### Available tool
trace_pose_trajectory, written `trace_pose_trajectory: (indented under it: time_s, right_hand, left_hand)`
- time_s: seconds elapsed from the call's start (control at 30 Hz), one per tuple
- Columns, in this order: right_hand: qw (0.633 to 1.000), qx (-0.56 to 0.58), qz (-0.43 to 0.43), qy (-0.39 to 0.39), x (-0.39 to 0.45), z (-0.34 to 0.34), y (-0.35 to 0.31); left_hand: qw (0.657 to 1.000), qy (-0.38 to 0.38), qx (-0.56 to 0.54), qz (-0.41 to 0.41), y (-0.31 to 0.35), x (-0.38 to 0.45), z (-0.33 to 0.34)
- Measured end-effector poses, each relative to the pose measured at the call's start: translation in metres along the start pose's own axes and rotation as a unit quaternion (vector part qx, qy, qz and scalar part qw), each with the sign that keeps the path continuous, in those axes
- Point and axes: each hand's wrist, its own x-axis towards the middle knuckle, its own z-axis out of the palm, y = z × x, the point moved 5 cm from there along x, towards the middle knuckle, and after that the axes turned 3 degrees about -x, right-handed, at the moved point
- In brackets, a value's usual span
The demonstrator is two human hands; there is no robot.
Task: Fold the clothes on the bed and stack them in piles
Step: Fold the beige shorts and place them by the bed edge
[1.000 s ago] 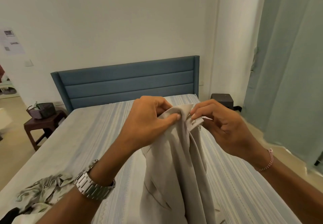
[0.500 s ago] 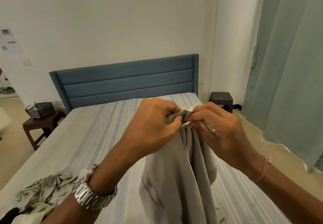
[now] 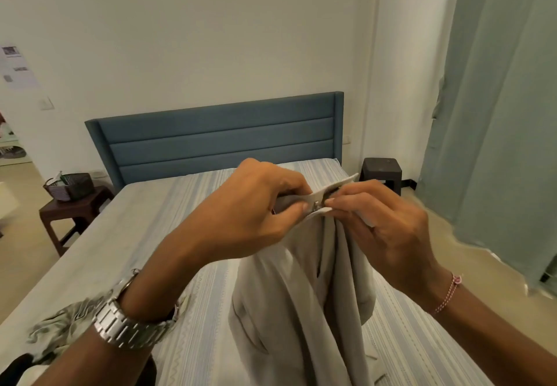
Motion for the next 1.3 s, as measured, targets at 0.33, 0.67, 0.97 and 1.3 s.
trace_pose_trajectory:
  time_s: [0.33,0.67,0.97,1.3]
  right_hand:
    - [0.996,0.078,-0.03,-0.033,0.002,0.001,0.006]
    - [0.989,0.094,-0.061,-0.092,-0.001,0.007,0.0]
    - [0.995,0.061,-0.075,-0.036,-0.001,0.004,-0.002]
    - [0.996,0.026,-0.087,-0.014,-0.003,0.001,-0.013]
  left_hand:
    - [0.996,-0.078,-0.031,0.04,-0.005,-0.004,0.001]
    - [0.986,-0.119,0.119,-0.015,0.0,-0.001,0.007]
    - [0.969,-0.167,0.178,-0.05,0.012,-0.002,0.017]
    - [0.965,-0.193,0.173,-0.041,0.017,-0.009,0.025]
